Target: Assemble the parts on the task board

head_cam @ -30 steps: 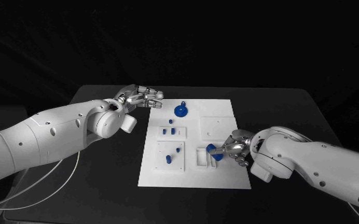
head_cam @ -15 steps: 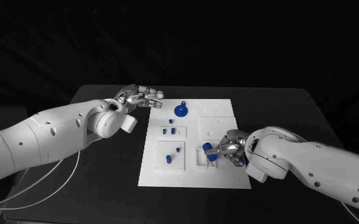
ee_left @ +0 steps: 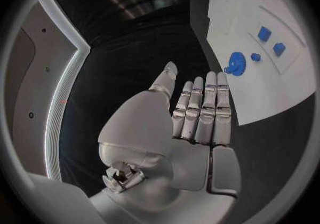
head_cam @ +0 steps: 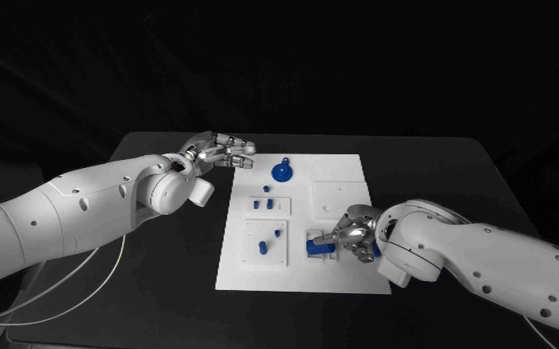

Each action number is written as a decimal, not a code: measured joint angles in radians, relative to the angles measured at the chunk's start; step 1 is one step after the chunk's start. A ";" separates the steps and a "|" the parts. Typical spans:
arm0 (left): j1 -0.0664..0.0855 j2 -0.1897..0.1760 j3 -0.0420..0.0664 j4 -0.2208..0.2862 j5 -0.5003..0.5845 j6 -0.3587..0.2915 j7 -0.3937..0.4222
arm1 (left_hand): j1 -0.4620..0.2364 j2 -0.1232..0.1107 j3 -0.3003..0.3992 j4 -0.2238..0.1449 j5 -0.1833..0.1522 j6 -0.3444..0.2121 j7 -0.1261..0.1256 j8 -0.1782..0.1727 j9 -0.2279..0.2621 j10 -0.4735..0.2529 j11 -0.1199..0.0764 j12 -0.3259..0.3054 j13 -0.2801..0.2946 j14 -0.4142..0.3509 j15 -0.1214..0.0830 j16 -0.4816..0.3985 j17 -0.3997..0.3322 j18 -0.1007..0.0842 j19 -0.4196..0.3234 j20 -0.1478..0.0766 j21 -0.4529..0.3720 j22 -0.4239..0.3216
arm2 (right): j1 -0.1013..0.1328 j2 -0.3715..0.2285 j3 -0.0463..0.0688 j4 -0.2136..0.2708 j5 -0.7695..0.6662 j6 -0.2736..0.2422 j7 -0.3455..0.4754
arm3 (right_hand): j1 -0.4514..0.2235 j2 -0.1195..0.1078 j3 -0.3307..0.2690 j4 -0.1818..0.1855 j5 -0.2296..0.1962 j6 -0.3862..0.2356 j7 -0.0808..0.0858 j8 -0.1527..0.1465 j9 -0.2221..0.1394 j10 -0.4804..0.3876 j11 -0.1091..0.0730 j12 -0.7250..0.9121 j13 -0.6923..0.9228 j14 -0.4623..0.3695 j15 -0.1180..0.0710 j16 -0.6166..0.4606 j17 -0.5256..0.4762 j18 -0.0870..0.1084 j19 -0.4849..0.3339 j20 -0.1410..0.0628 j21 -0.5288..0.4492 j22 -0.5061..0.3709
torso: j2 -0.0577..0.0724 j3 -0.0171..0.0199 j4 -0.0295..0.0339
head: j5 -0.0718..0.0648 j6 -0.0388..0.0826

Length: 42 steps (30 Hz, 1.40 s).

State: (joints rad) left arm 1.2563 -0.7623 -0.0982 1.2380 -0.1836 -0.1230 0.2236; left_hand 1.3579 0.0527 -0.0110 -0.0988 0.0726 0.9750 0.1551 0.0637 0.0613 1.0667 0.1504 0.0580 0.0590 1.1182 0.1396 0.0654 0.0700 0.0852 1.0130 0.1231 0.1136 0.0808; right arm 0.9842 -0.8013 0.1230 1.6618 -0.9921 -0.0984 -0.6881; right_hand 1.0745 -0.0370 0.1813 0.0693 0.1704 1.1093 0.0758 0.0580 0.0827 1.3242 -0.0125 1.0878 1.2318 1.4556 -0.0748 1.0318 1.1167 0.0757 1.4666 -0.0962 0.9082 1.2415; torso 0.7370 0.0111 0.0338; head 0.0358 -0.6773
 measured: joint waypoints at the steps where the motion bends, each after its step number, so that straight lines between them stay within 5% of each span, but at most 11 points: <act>1: 0.000 0.000 0.000 0.000 0.000 0.000 0.000 | 0.000 0.000 0.000 0.000 0.000 0.000 0.000 0.000 0.000 0.000 0.000 0.000 0.000 0.000 0.000 0.000 0.000 0.000 0.000 0.000 0.000 0.000 | 0.000 0.001 -0.001 -0.002 0.000 0.000 0.000 | 0.000 0.000 0.000 0.000 0.000 0.000 0.000 0.000 0.000 0.000 0.000 0.000 -0.001 0.000 0.000 0.000 -0.001 0.000 0.000 0.000 0.000 0.000 | 0.000 -0.0001 -0.0003 | 0.000 0.000; 23: 0.000 0.001 0.000 0.000 0.000 0.003 -0.004 | 0.000 0.000 0.000 0.000 0.000 0.000 0.000 0.000 0.000 0.000 0.000 0.000 0.000 -0.007 0.000 0.000 0.000 0.000 0.000 0.000 0.000 0.000 | 0.004 0.008 -0.021 -0.015 -0.030 0.015 0.018 | -0.006 -0.006 -0.006 0.006 0.000 0.006 -0.004 0.004 0.000 -0.007 -0.007 -0.020 -0.014 0.000 0.000 -0.016 -0.006 0.000 0.000 0.000 -0.012 -0.004 | 0.000 -0.0005 -0.0003 | -0.002 0.003; 35: 0.000 0.001 0.000 0.000 0.000 0.006 -0.006 | 0.000 0.000 0.000 0.000 0.000 0.000 0.000 0.000 0.000 0.000 0.000 0.000 0.000 -0.007 0.000 0.000 0.000 0.000 0.000 0.000 0.000 -0.001 | 0.001 0.012 -0.025 -0.003 -0.053 0.037 0.020 | -0.007 -0.007 -0.138 0.049 0.043 0.006 -0.004 0.001 -0.004 -0.015 -0.007 -0.041 -0.036 0.000 0.000 -0.037 -0.009 0.000 0.000 0.000 -0.030 -0.006 | 0.000 -0.0002 -0.0003 | -0.002 0.002; 42: 0.000 0.001 0.000 0.000 0.000 0.008 -0.008 | 0.000 0.000 -0.003 0.003 0.000 0.000 0.000 0.000 0.000 0.000 0.000 0.000 0.000 -0.007 0.000 0.000 0.000 0.000 -0.004 0.004 0.000 -0.001 | 0.000 0.016 -0.027 -0.002 -0.085 0.037 0.020 | -0.005 -0.005 -0.147 0.051 0.043 0.028 -0.008 0.001 -0.001 -0.015 -0.007 -0.041 -0.036 0.004 -0.004 -0.037 -0.007 0.000 -0.004 -0.004 -0.030 -0.005 | 0.000 0.0001 0.0001 | -0.002 0.001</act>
State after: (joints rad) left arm 1.2563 -0.7616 -0.0982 1.2377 -0.1836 -0.1150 0.2156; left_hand 1.3579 0.0527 -0.0137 -0.0961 0.0726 0.9751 0.1550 0.0637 0.0613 1.0667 0.1504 0.0580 0.0590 1.1111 0.1396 0.0654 0.0700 0.0852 1.0094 0.1267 0.1136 0.0799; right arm 0.9841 -0.7849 0.0965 1.6602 -1.0769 -0.0610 -0.6677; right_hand 1.0692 -0.0422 0.0340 0.1207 0.2130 1.1375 0.0679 0.0589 0.0818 1.3096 -0.0195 1.0471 1.1958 1.4596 -0.0785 0.9949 1.1092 0.0760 1.4629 -0.0998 0.8784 1.2363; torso 0.7367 0.0112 0.0339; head 0.0340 -0.6761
